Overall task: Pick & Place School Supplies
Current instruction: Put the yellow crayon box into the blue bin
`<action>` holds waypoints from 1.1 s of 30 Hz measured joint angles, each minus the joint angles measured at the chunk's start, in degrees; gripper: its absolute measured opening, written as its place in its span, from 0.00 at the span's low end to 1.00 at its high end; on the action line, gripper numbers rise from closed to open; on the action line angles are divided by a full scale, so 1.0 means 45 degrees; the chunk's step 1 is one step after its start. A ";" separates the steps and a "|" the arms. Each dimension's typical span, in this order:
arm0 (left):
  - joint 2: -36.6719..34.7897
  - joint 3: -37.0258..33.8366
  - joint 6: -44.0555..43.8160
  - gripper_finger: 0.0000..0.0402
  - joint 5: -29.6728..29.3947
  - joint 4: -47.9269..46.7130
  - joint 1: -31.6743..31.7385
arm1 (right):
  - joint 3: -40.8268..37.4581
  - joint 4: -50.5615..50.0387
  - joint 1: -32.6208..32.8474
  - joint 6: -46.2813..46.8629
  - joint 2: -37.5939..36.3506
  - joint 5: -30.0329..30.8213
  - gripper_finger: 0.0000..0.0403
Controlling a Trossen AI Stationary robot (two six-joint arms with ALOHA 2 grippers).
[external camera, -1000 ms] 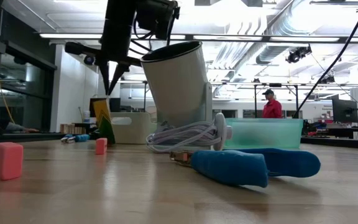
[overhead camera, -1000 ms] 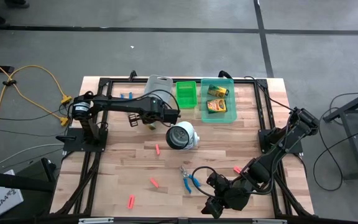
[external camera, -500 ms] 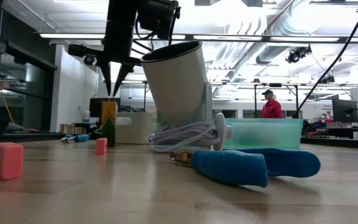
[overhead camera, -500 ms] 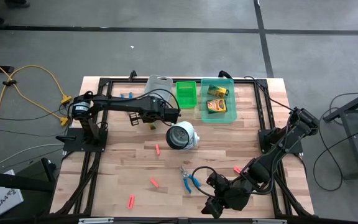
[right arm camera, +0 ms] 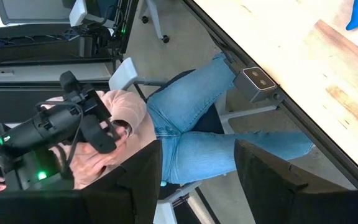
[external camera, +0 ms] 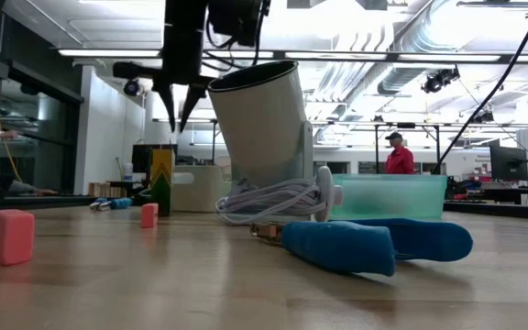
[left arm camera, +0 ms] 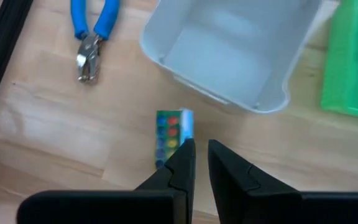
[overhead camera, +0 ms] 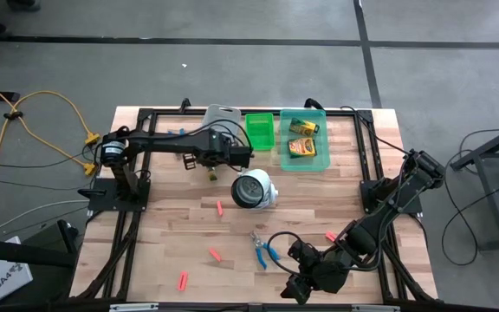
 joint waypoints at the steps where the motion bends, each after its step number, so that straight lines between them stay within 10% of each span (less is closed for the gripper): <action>1: 0.0000 0.0081 0.0132 0.10 -0.0033 0.0004 0.0000 | 0.0000 0.0000 0.0000 0.0000 0.0000 -0.0001 0.47; 20: -0.0470 0.0129 0.5118 0.10 -0.2443 0.0310 -0.0344 | 0.0000 0.0000 0.0000 0.0002 0.0003 0.0000 0.47; 33: -0.2253 0.0158 1.1415 0.10 -0.2982 0.4986 -0.3036 | 0.0000 0.0000 0.0000 0.0000 0.0001 0.0000 0.47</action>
